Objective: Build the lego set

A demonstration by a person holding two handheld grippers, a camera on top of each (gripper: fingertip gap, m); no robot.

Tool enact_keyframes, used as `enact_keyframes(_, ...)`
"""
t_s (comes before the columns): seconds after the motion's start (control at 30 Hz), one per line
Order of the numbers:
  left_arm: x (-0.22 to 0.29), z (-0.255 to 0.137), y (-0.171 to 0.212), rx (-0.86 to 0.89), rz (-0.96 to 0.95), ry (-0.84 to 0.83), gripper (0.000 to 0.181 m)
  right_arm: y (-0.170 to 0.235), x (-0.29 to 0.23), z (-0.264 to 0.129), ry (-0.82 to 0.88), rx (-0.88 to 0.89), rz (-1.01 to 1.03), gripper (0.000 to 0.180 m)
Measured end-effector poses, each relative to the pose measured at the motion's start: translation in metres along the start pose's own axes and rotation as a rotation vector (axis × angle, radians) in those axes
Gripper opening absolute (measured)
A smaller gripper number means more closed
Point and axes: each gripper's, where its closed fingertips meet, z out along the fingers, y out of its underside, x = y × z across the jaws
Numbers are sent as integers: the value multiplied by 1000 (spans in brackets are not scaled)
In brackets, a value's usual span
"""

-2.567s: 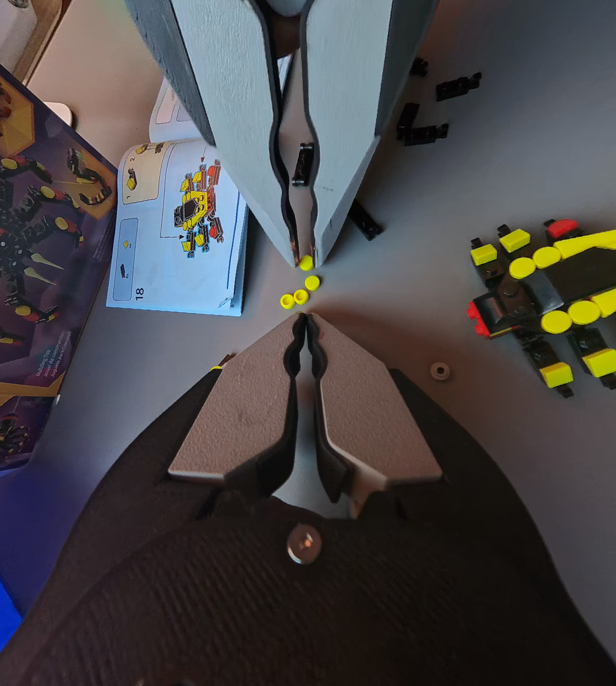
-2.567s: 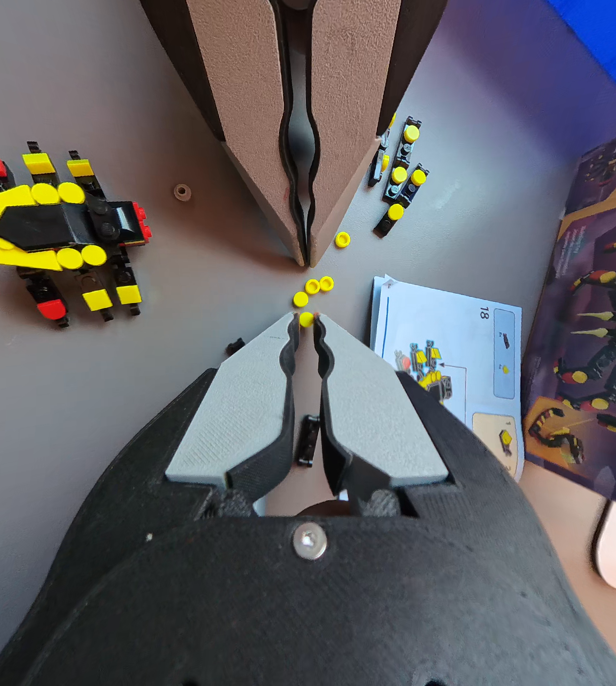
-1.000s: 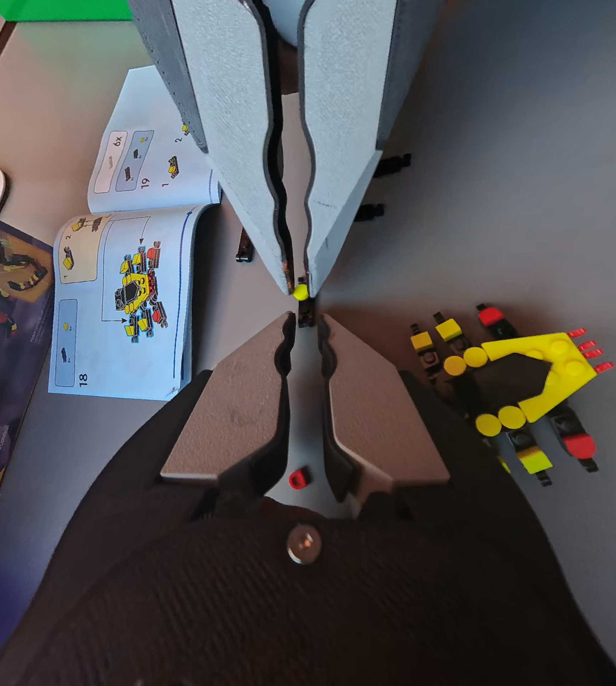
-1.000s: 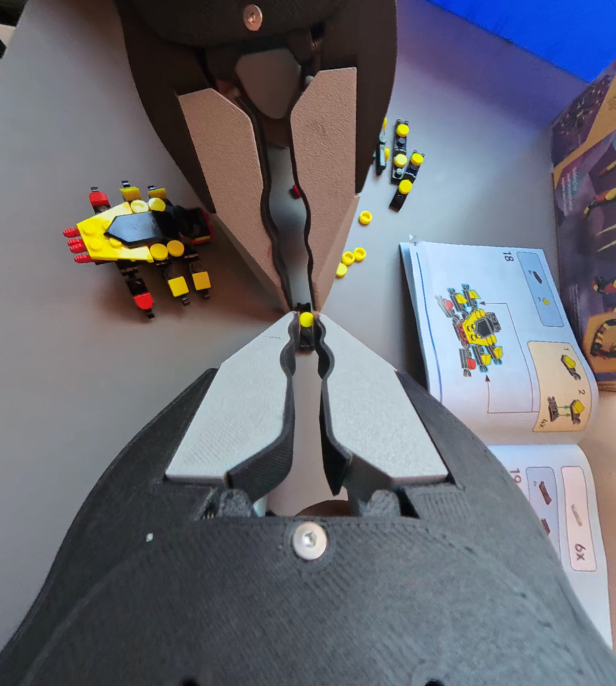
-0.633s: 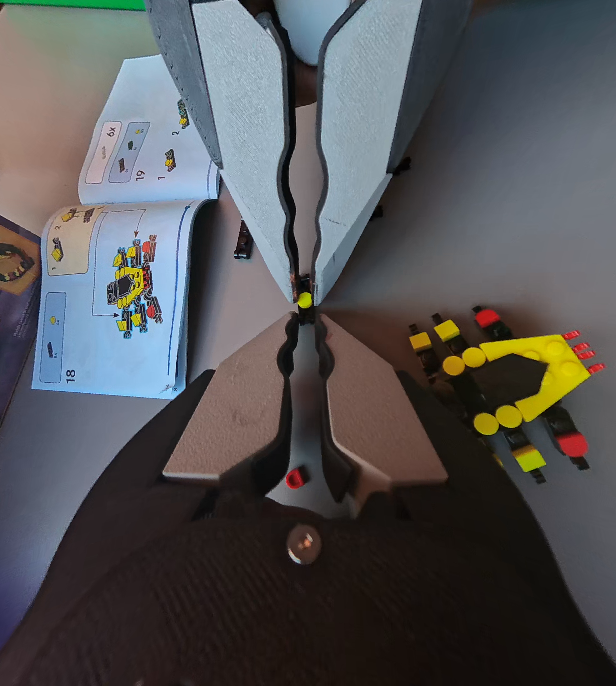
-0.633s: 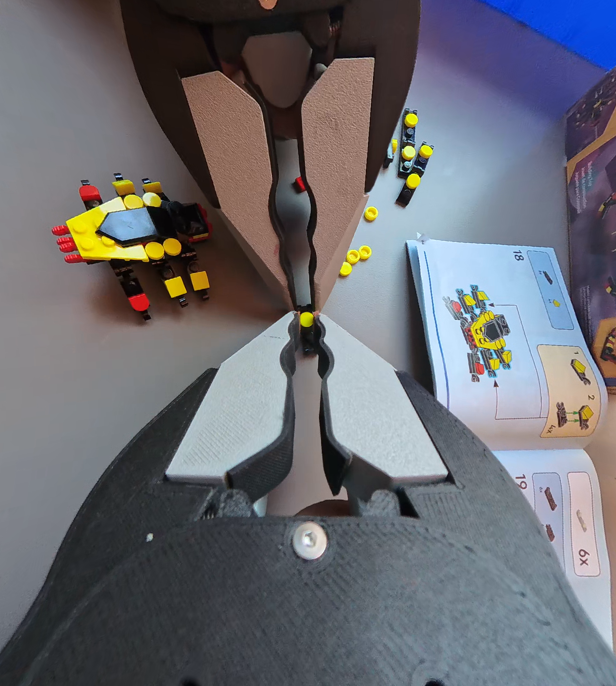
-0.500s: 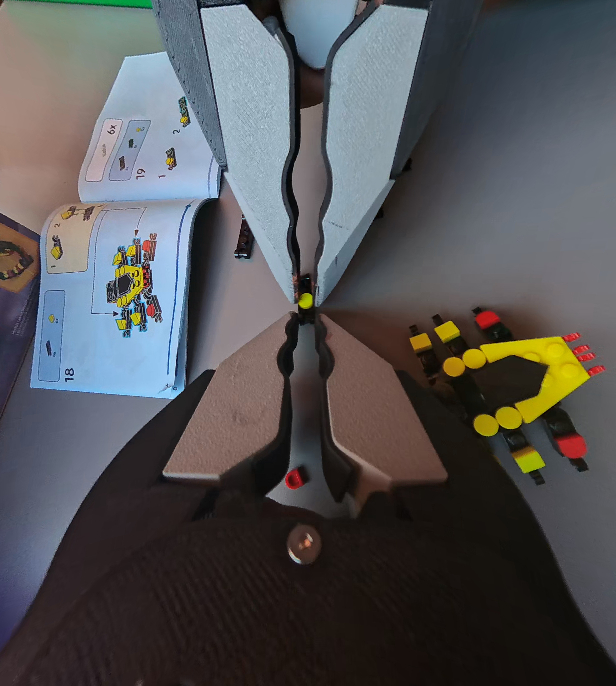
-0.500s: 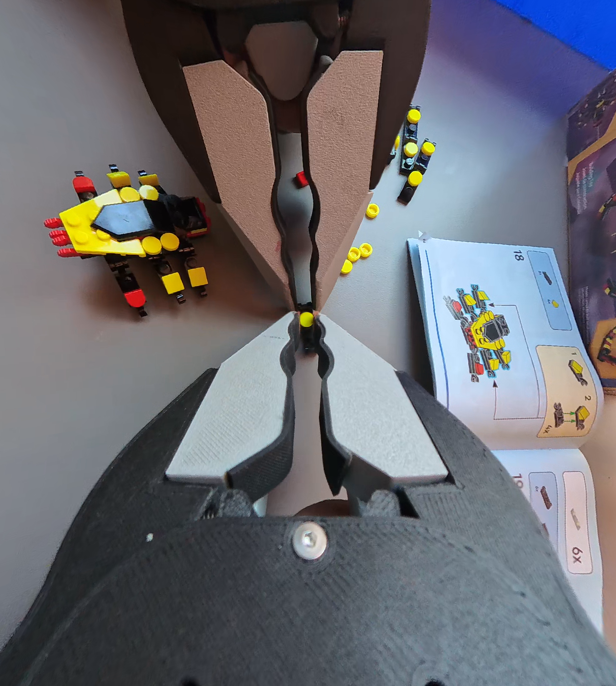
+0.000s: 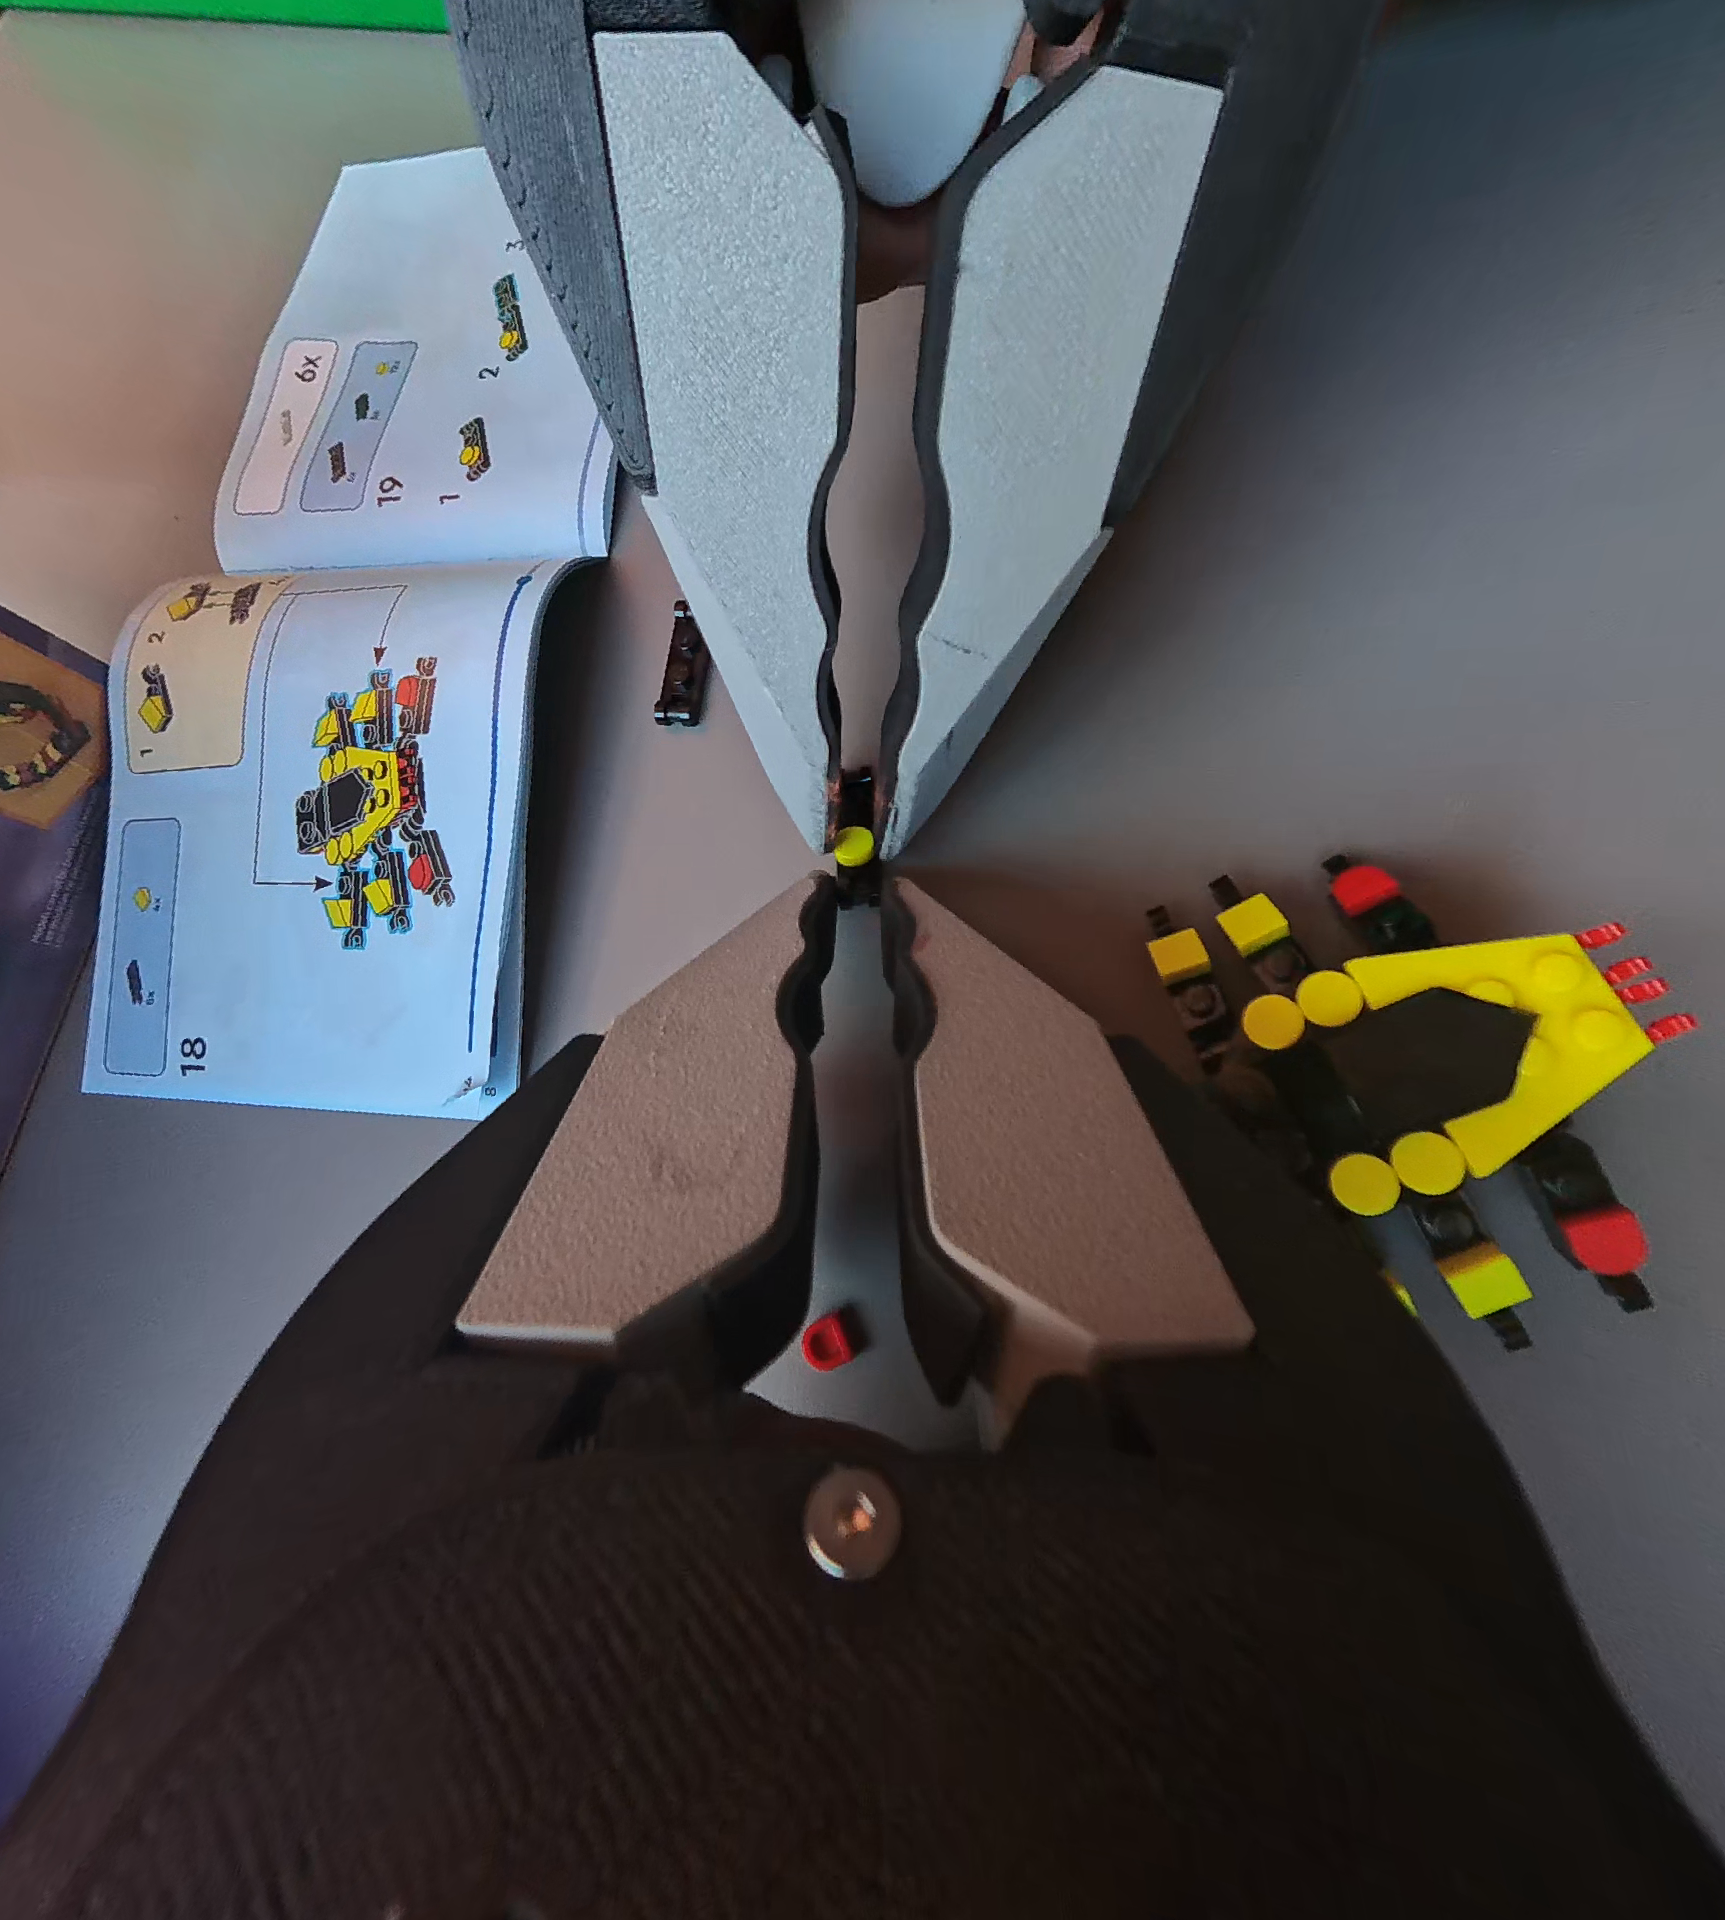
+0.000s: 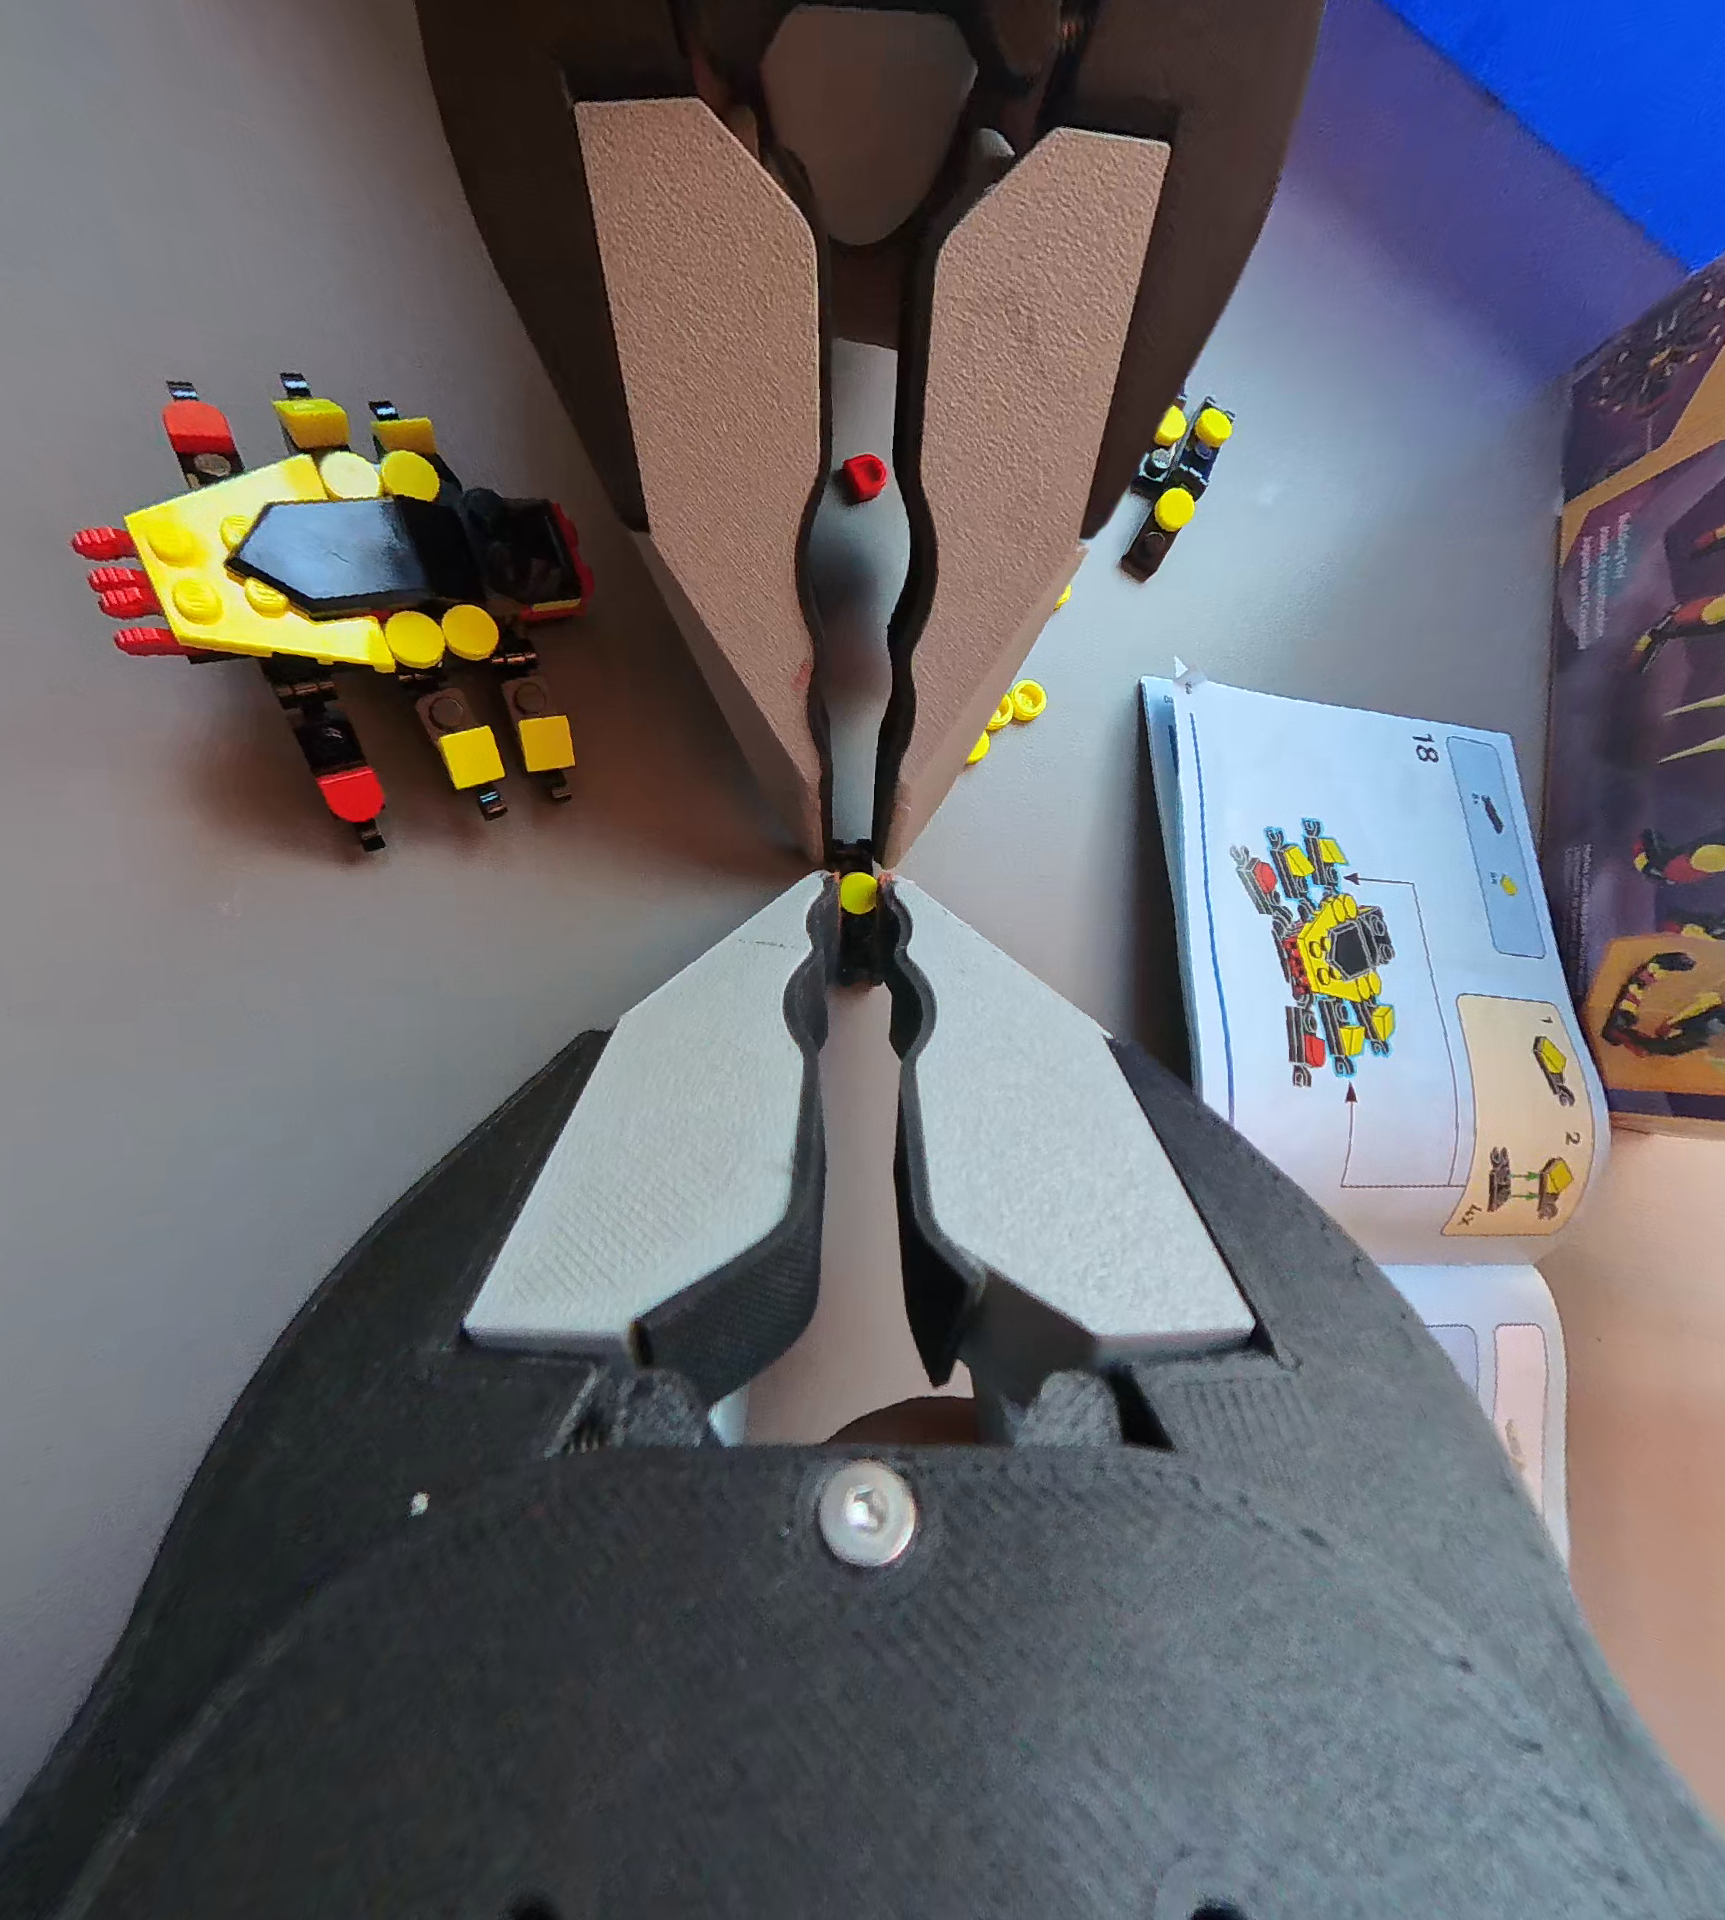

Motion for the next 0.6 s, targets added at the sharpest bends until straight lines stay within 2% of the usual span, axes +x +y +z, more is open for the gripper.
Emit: enact_keyframes(0.6,3,-5,-5,39,57,7,3,1,0,1,78,-94,-111,4)
